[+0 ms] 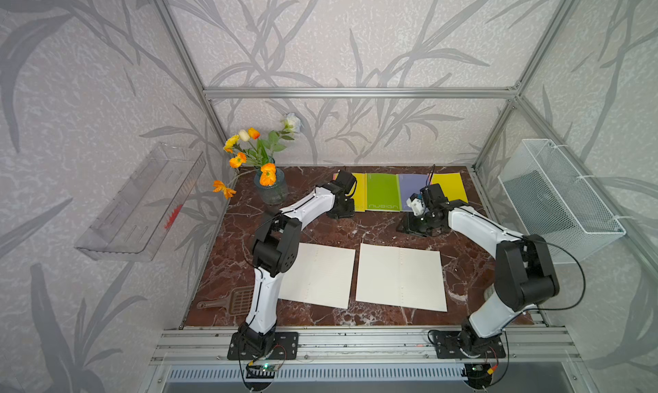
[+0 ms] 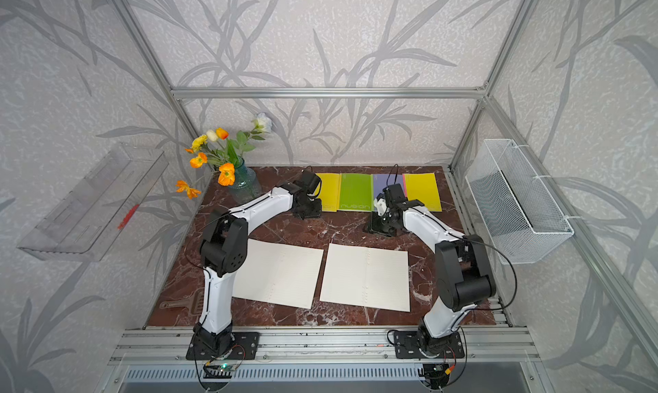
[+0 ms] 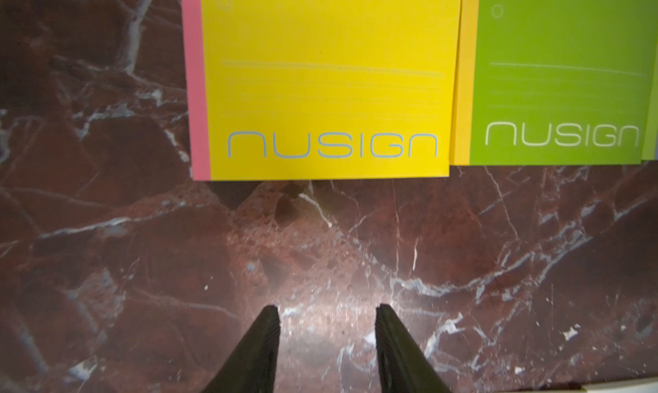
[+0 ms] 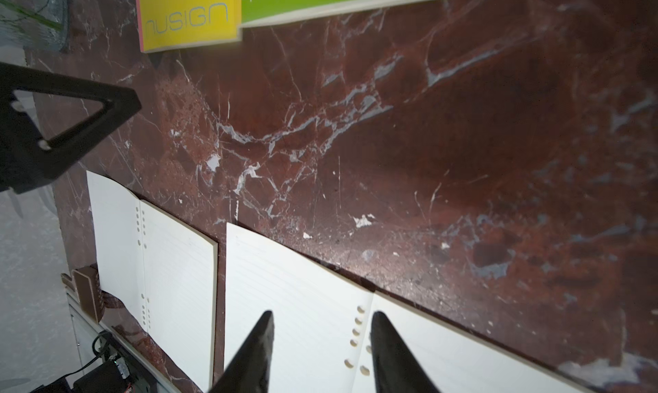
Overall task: Close the notebook
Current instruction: Move the notebook to the center of the board.
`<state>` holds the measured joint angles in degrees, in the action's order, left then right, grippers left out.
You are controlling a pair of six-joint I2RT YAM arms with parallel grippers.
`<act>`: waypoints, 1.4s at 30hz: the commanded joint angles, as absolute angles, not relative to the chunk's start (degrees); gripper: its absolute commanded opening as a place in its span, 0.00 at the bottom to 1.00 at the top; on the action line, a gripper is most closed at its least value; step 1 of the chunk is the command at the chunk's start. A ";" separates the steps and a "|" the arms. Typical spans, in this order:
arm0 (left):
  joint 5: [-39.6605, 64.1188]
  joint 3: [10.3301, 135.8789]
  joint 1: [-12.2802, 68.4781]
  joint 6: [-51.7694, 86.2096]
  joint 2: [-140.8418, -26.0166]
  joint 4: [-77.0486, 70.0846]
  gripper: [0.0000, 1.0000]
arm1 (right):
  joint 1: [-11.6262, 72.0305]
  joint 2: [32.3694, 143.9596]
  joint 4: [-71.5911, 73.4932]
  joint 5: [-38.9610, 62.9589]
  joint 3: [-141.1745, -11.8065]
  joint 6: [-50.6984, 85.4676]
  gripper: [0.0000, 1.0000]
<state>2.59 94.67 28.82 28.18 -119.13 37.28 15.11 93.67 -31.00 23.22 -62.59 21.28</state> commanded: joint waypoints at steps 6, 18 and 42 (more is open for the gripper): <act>2.79 80.17 30.45 32.42 -109.13 28.39 0.45 | 21.88 85.65 -29.34 14.80 -51.85 23.26 0.45; 1.58 64.75 34.78 35.83 -99.39 19.32 0.46 | 26.90 77.71 -28.56 10.47 -41.26 26.77 0.48; 6.15 58.70 38.41 38.93 -95.33 16.64 0.46 | 27.04 92.69 -30.39 9.89 -47.31 28.36 0.51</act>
